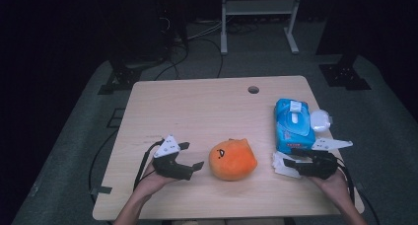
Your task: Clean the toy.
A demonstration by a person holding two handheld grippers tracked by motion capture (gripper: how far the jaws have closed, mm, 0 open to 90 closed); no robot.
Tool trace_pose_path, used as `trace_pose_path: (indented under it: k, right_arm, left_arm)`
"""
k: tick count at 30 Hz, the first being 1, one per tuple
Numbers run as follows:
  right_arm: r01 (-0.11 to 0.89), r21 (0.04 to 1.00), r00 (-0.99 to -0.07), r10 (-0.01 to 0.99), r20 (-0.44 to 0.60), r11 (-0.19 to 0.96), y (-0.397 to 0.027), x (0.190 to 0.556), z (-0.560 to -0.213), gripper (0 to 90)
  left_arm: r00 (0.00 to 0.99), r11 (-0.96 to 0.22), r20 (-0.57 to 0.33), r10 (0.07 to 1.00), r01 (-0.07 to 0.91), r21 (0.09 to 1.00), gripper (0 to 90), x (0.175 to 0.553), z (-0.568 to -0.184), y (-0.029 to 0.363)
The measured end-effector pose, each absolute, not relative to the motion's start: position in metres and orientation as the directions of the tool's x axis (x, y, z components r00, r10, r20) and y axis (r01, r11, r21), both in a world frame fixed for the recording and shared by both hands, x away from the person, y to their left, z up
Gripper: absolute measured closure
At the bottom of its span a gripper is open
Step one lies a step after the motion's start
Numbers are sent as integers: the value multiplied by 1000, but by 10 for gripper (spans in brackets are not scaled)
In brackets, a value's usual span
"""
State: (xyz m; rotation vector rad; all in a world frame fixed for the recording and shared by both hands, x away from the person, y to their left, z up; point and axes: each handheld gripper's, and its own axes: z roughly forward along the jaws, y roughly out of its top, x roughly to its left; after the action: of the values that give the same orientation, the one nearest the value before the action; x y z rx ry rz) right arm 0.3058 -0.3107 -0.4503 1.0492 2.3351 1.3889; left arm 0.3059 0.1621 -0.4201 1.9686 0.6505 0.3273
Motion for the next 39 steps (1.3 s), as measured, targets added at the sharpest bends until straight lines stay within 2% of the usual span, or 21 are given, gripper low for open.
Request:
trace_pose_path:
  k: [39]
  right_arm:
    - [469, 828, -720, 675, 159, 306, -306, 305, -452, 396]
  left_arm:
    - [757, -350, -81, 648, 391, 852, 108, 294, -446, 204]
